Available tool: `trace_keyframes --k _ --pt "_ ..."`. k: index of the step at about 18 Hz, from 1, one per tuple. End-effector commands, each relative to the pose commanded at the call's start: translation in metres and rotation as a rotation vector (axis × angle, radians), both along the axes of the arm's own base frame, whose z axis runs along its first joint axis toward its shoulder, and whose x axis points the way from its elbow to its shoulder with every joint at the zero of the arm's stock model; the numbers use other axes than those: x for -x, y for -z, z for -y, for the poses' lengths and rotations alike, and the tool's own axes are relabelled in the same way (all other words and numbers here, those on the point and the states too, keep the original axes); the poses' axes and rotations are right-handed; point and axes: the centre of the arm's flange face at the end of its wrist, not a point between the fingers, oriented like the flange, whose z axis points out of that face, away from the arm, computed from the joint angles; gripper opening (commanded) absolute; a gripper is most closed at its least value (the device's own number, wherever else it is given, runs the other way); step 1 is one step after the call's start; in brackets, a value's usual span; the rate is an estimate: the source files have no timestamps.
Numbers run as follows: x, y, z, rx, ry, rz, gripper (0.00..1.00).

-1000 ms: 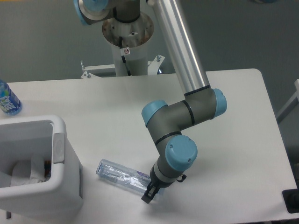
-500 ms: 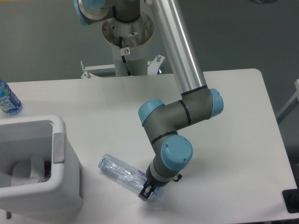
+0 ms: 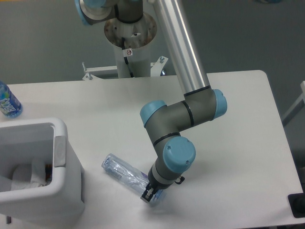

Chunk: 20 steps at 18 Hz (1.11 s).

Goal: Place the trash in the trash can

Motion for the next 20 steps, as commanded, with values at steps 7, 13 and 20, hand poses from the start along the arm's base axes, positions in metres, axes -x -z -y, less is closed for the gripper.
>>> trace_keyframes --k 7,13,20 --pt "0.001 -0.004 0.001 -0.008 0.000 -0.008 0.65" --pt "-0.001 -0.036 0.002 -0.044 0.028 -0.044 0.62" --pt "-0.003 -0.052 0.004 -0.062 0.048 -0.062 0.59"
